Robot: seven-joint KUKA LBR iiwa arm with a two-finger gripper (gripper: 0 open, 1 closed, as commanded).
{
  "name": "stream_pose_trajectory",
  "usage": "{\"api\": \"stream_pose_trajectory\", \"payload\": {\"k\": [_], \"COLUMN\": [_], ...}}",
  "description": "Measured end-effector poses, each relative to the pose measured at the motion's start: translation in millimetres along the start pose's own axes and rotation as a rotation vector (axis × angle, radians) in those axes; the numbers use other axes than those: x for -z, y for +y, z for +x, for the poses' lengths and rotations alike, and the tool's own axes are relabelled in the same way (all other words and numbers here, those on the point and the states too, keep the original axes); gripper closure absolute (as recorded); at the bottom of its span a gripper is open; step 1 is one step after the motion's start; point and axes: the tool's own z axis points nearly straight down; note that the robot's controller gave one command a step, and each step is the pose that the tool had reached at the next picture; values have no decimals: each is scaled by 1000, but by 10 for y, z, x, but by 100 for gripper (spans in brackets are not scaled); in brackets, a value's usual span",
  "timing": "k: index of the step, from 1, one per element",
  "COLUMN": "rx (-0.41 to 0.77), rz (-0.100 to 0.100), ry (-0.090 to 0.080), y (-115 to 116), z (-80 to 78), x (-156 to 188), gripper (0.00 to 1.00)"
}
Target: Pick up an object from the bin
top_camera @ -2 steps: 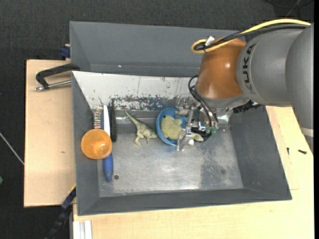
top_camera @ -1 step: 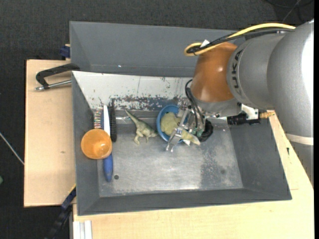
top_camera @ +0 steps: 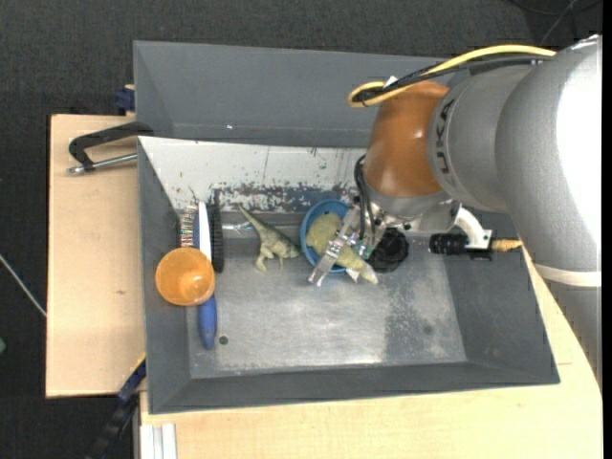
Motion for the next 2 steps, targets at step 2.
{"api": "stream_pose_trajectory", "payload": {"k": [2], "rx": [3], "rz": [1], "ry": [-11], "y": [9], "z": [22], "x": [658], "gripper": [100]}}
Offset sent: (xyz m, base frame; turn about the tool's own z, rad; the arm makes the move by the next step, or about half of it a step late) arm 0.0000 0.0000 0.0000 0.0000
